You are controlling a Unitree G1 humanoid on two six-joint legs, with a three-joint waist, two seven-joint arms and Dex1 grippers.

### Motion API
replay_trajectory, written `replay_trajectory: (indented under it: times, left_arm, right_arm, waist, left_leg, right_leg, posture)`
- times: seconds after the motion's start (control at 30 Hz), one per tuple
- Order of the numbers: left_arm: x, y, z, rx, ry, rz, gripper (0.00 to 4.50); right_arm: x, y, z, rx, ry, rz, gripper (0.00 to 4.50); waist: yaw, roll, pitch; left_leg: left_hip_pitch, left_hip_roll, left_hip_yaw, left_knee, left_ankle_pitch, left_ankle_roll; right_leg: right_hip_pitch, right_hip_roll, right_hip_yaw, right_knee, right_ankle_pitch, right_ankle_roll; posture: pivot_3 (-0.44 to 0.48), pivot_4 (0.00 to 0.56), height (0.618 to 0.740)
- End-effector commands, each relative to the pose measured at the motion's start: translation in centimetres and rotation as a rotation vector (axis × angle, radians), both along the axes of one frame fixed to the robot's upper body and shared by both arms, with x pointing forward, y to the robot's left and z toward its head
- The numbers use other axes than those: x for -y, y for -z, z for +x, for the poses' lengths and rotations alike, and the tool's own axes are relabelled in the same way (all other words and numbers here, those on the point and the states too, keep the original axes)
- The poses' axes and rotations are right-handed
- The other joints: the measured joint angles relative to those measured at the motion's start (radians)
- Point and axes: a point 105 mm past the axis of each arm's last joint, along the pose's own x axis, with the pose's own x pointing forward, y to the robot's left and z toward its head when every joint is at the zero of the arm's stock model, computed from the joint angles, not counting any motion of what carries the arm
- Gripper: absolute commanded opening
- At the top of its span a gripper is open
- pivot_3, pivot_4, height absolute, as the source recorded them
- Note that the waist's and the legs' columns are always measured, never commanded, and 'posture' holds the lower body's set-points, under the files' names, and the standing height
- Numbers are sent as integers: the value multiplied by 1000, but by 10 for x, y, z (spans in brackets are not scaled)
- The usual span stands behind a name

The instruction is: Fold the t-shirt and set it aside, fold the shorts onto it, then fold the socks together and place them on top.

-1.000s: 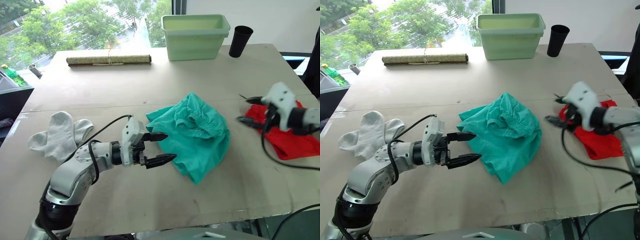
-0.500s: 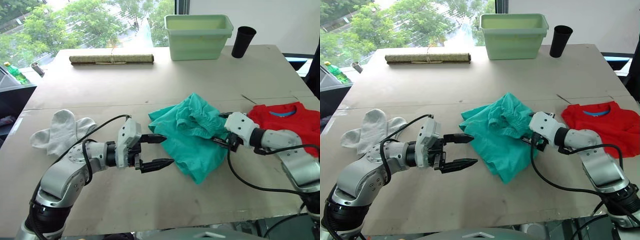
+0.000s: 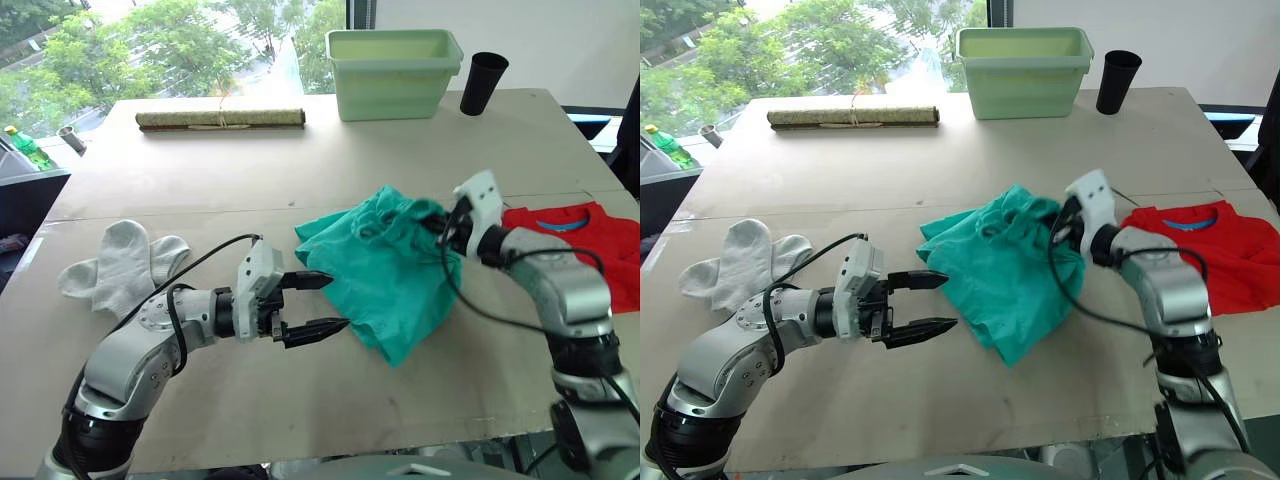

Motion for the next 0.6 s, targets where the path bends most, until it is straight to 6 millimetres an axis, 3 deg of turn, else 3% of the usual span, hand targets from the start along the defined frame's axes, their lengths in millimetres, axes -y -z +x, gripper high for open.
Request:
replay_trajectory:
  times: [0.03,0.2,0.3,0.37,0.43,0.53,0.6]
  left_arm:
    - [3,-9,4,32,-6,-32,4500]
    - [5,-11,7,23,-13,-48,4500]
    - [5,-12,8,22,-14,-51,4500]
    - [4,-12,9,20,-15,-48,4500]
    - [3,-11,10,14,-16,-45,4500]
    - [0,-6,10,-2,-23,-35,4500]
    - [-5,-2,10,-14,-39,-22,4500]
  right_arm:
    - [50,-19,19,-61,240,187,35]
    - [86,-8,19,-143,383,261,35]
    - [90,-21,13,-63,371,241,35]
    - [75,-40,1,55,264,174,35]
    - [51,-47,-14,172,127,-19,35]
    - [6,-42,-40,322,-139,-321,35]
    - [-16,-39,-54,381,-269,-386,35]
  waist:
    - [5,0,0]
    - [1,0,0]
    - [-3,1,0]
    - [-3,3,1]
    - [-5,4,1]
    - [-6,3,1]
    - [-4,3,1]
  left_leg:
    - [0,0,0,0,0,0]
    - [-1,-1,1,-1,0,1]
    - [0,-1,2,-2,3,5]
    - [1,0,2,-3,3,5]
    - [1,0,2,-4,3,5]
    - [2,0,2,-5,2,4]
    - [2,1,2,-5,0,1]
  right_leg:
    - [0,0,0,0,1,2]
    - [1,0,0,-1,4,-1]
    - [0,1,1,-1,3,-1]
    - [0,2,2,-1,1,2]
    - [0,2,2,-1,1,3]
    - [0,2,2,-1,1,3]
    - [0,2,2,-1,1,3]
  posture:
    - [0,150,727]
    - [0,150,727]
    - [0,150,727]
    - [0,150,727]
    - [0,150,727]
    - [0,150,727]
    - [0,150,727]
